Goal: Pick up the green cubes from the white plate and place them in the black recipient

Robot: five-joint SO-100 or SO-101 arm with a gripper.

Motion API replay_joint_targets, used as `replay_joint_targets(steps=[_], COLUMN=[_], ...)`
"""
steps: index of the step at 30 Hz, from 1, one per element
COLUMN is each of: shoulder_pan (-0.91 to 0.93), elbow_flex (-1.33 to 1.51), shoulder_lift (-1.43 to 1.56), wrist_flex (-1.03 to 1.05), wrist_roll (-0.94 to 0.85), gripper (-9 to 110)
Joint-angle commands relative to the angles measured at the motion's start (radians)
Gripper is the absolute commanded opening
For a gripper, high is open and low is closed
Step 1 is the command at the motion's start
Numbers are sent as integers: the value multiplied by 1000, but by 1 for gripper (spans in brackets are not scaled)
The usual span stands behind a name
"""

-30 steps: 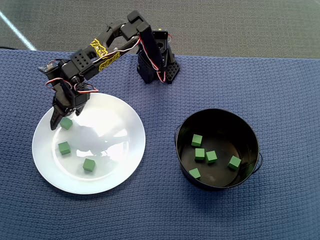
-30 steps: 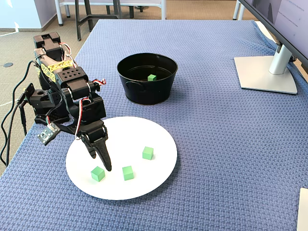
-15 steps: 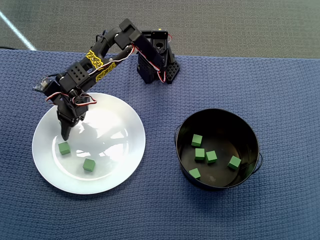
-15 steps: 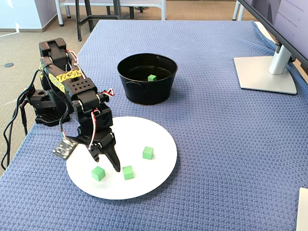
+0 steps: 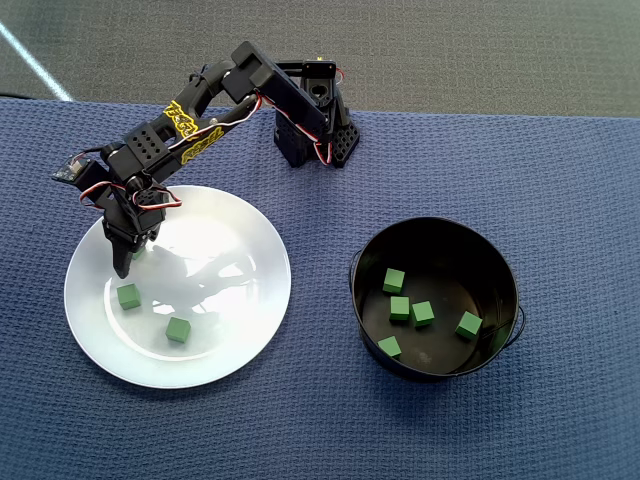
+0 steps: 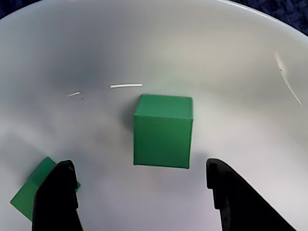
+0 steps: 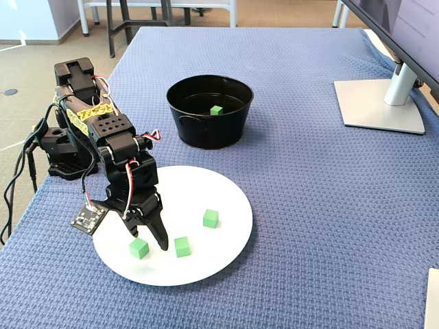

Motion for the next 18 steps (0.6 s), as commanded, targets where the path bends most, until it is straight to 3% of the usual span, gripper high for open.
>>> replay_joint_targets(steps=[1,14,18], shoulder_pan=[17,46,48], elbow_flex=[-46,-132,-133], shoulder_lift=[28,-32,-31], wrist_flex=[9,15,15], wrist_roll=[-35,-61,-54], gripper=[28,22,12])
